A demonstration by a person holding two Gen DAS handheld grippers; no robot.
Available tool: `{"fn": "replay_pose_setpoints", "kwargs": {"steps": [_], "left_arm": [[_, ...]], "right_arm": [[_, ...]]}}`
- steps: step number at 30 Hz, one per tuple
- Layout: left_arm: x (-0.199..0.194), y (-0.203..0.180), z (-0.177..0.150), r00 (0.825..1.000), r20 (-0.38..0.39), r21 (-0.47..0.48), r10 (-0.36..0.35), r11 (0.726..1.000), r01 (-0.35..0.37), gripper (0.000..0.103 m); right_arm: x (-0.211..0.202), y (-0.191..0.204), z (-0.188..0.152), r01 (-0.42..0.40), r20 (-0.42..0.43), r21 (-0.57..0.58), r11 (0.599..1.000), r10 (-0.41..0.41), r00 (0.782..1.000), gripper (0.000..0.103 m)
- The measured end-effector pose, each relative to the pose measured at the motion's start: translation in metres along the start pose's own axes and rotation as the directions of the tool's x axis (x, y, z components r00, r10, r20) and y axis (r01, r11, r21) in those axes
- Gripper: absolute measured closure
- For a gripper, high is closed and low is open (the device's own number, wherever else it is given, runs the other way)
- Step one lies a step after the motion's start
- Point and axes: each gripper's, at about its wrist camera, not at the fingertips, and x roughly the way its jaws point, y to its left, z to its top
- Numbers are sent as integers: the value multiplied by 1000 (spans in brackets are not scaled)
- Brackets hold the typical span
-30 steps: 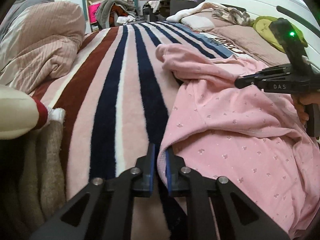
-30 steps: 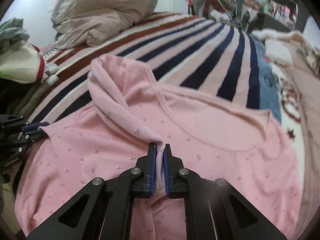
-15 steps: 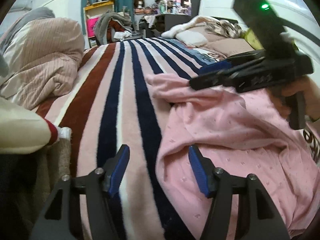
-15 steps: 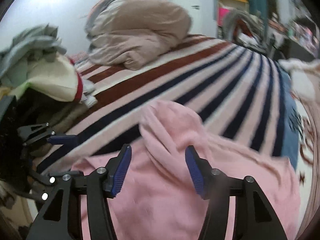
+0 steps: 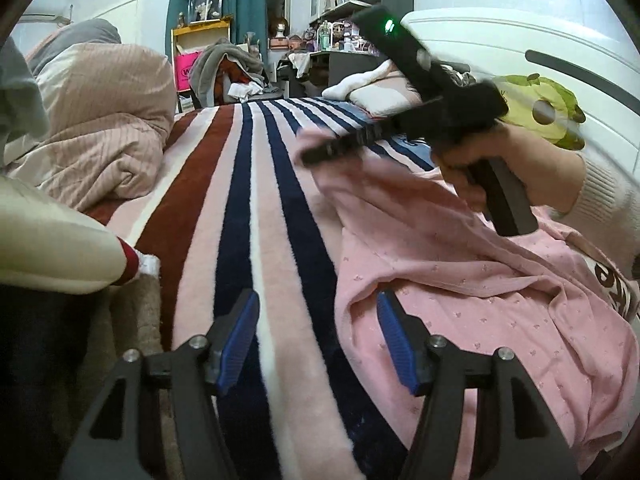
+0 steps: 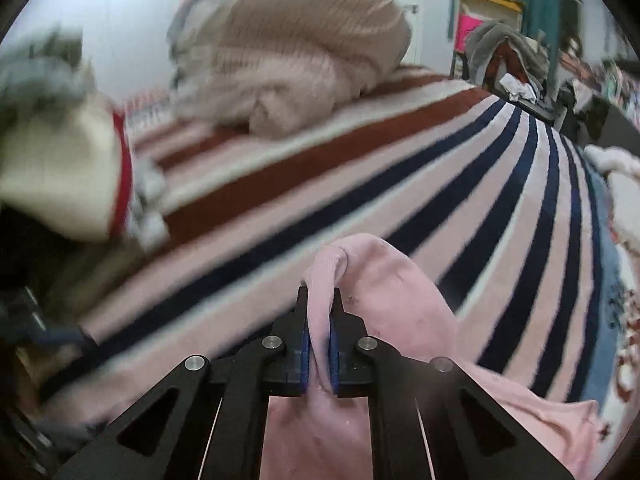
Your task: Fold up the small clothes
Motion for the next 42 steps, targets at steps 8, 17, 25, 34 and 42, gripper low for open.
{"fn": "replay_pose_setpoints", "kwargs": {"steps": [8, 17, 25, 34, 42], "left_arm": [[3, 10, 1, 1000, 18, -40, -21, 999, 21, 45], [-4, 11, 3, 999, 33, -55, -41, 998, 43, 45], [-39, -9, -1, 996, 51, -70, -69, 995, 73, 38], [-77, -51, -11, 998, 31, -84, -46, 995, 49, 37], [-92, -91, -8, 999, 9, -49, -34, 998, 35, 37]], "right_arm": [[-11, -61, 7, 45, 104, 206, 977, -67, 992, 97], [-33, -47, -24, 42, 28, 193, 980, -48, 998, 53], [-116, -12, -115, 54, -34, 258, 965, -46, 998, 49], [-180, 13, -230, 20, -46, 401, 916, -2, 999, 52], [-177, 34, -256, -26, -44, 318, 948, 42, 998, 101]]}}
